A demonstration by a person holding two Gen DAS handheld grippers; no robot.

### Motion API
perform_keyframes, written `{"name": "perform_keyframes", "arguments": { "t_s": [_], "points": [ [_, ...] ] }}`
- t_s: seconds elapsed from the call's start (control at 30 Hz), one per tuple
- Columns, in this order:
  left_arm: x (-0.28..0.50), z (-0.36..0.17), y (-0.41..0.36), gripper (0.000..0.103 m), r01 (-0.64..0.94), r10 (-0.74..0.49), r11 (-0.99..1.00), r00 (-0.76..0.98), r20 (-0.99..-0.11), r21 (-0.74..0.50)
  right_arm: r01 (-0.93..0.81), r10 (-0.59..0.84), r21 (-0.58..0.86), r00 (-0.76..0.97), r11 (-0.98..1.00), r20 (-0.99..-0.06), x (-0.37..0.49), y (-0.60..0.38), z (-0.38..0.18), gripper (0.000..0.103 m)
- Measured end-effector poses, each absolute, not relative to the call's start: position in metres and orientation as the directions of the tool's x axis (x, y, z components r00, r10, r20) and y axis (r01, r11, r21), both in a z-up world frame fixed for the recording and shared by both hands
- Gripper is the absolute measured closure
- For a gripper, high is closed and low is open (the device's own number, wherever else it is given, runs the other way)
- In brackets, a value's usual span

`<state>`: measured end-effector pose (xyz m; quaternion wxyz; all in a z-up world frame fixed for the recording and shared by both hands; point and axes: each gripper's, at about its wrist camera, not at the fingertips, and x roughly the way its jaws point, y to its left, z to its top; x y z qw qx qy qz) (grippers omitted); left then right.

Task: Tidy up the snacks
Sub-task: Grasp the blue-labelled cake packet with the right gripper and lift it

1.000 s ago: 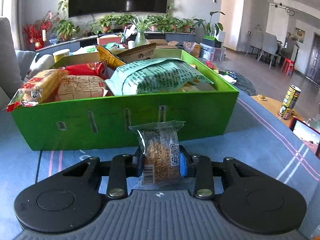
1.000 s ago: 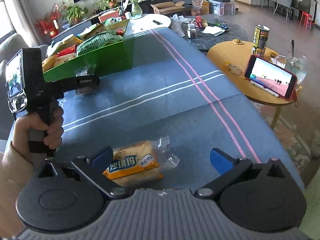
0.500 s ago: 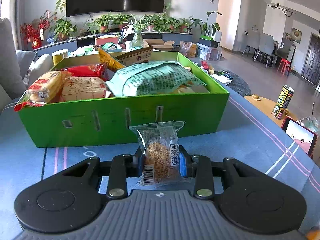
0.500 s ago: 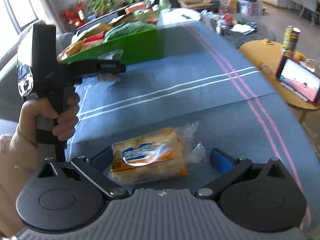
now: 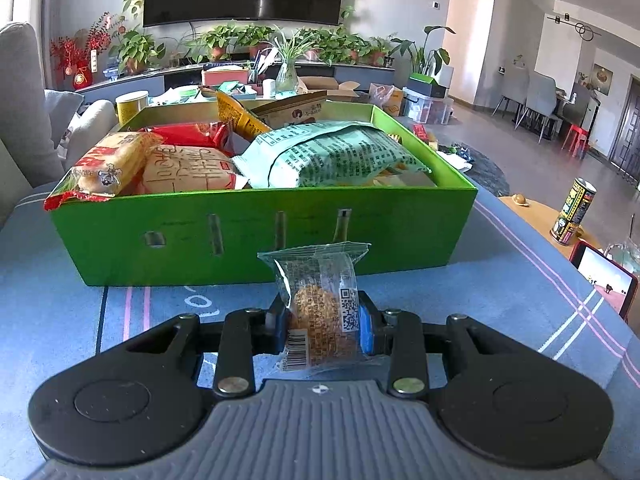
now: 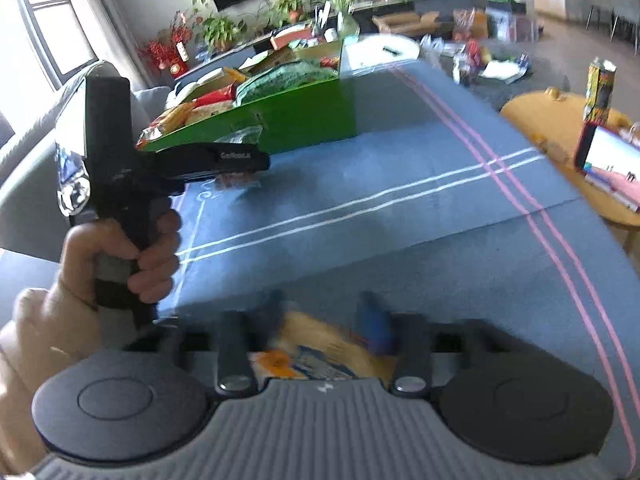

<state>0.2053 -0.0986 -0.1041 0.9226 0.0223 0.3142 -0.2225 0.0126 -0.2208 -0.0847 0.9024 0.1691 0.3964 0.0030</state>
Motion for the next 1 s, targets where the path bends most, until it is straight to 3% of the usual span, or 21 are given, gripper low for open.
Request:
{"name": "perform_keyframes", "arguments": {
  "t_s": [0.3,0.73,1.0],
  "points": [
    [0.207,-0.107,-0.098,0.072,0.414,-0.383,0.906,0.702,-0.601,-0.093,0.067,0.192,0.316,0.671,0.946,-0.716,0.008,-0.231,-0.079,0.000],
    [0.205,-0.108,-0.099,0.072,0.421,-0.384,0.903,0.698,-0.604,-0.088,-0.226,0.137,-0.004,0.604,0.974,-0.785,0.004,-0.195,-0.092,0.000],
    [0.207,-0.108,-0.095,0.072,0.421,-0.395,0.901,0.697,-0.599,-0.104,-0.130,0.126,0.056,0.634,0.990,-0.763,0.006,-0.197,-0.080,0.000]
  ]
}}
